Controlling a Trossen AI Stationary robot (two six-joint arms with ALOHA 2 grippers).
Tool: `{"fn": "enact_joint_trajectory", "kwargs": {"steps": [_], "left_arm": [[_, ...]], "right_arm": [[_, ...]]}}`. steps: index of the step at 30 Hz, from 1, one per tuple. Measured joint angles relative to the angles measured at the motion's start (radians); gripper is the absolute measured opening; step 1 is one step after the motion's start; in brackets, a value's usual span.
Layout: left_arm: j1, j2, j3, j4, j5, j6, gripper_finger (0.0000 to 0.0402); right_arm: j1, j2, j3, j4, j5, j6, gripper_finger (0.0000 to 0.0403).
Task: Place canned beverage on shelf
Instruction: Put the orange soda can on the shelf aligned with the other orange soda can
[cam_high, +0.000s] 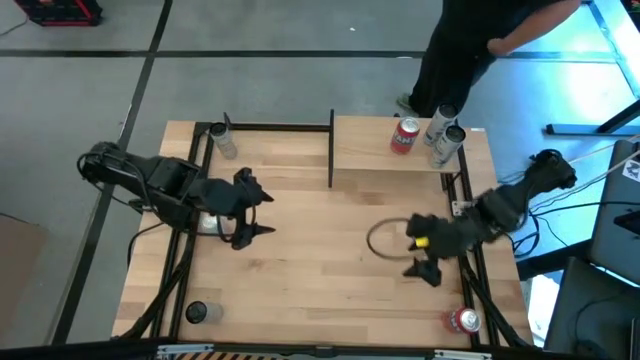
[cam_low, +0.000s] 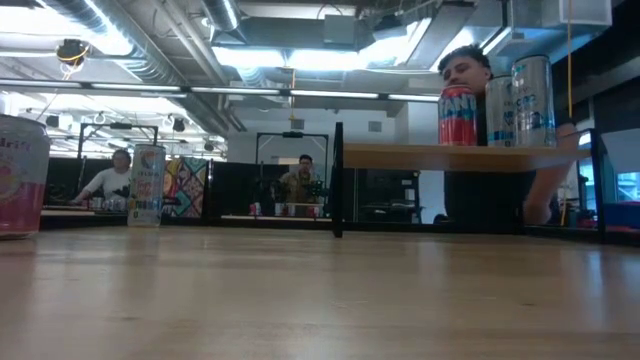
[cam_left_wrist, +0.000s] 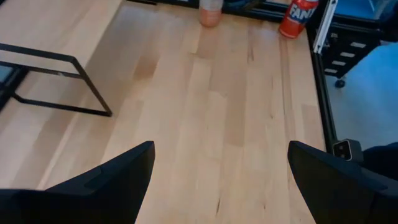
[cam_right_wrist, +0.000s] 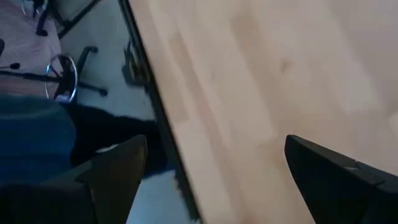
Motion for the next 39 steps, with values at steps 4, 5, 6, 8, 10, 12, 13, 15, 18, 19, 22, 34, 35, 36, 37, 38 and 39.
{"fn": "enact_joint_trajectory", "kwargs": {"steps": [4, 5, 6, 8, 10, 12, 13, 15, 18, 19, 22, 34, 35, 36, 37, 38, 39], "left_arm": [[0.0, 0.0, -0.04, 0.047, 0.001, 0.024, 0.0357], [0.0, 0.0, -0.044, 0.052, 0.001, 0.028, 0.0357], [0.0, 0.0, -0.045, 0.054, 0.001, 0.032, 0.0357], [0.0, 0.0, -0.045, 0.058, 0.001, 0.041, 0.0357], [0.0, 0.0, -0.045, 0.061, 0.004, 0.046, 0.0357], [0.0, 0.0, -0.045, 0.067, 0.005, 0.046, 0.0357], [0.0, 0.0, -0.045, 0.069, 0.005, 0.046, 0.0357], [0.0, 0.0, -0.045, 0.073, 0.02, 0.046, 0.0357], [0.0, 0.0, -0.045, 0.073, 0.03, 0.046, 0.0357], [0.0, 0.0, -0.045, 0.073, 0.03, 0.046, 0.0357], [0.0, 0.0, -0.045, 0.074, 0.031, 0.046, 0.0357], [0.0, 0.0, -0.045, 0.08, 0.03, 0.046, 0.0357], [0.0, 0.0, -0.045, 0.08, 0.03, 0.046, 0.0357], [0.0, 0.0, -0.045, 0.081, 0.03, 0.045, 0.0357], [0.0, 0.0, -0.045, 0.082, 0.03, 0.046, 0.0357], [0.0, 0.0, -0.045, 0.087, 0.03, 0.046, 0.0357], [0.0, 0.0, -0.045, 0.094, 0.03, 0.046, 0.0357]], "right_arm": [[0.148, 0.038, 0.0, -0.034, -0.008, 0.177, 0.0369], [0.18, 0.052, 0.0, -0.035, -0.02, 0.211, 0.0369], [0.21, 0.066, 0.0, -0.035, -0.035, 0.241, 0.0369], [0.262, 0.095, 0.0, -0.045, -0.067, 0.294, 0.0369], [0.306, 0.119, 0.0, -0.051, -0.098, 0.34, 0.0369], [0.348, 0.133, 0.0, -0.06, -0.117, 0.378, 0.0369], [0.37, 0.139, -0.001, -0.065, -0.118, 0.397, 0.0369], [0.409, 0.147, -0.001, -0.076, -0.122, 0.424, 0.0369], [0.464, 0.157, 0.0, -0.083, -0.122, 0.433, 0.0369], [0.482, 0.16, 0.0, -0.086, -0.123, 0.433, 0.0369], [0.533, 0.175, -0.001, -0.104, -0.125, 0.424, 0.0369], [0.633, 0.287, -0.001, -0.155, -0.124, 0.421, 0.0369], [0.631, 0.296, -0.001, -0.153, -0.124, 0.421, 0.0369], [0.63, 0.304, -0.001, -0.152, -0.123, 0.421, 0.0369], [0.63, 0.312, -0.001, -0.152, -0.122, 0.421, 0.0369], [0.63, 0.319, -0.001, -0.155, -0.123, 0.421, 0.0369], [0.63, 0.327, -0.001, -0.16, -0.124, 0.42, 0.0369]]}}
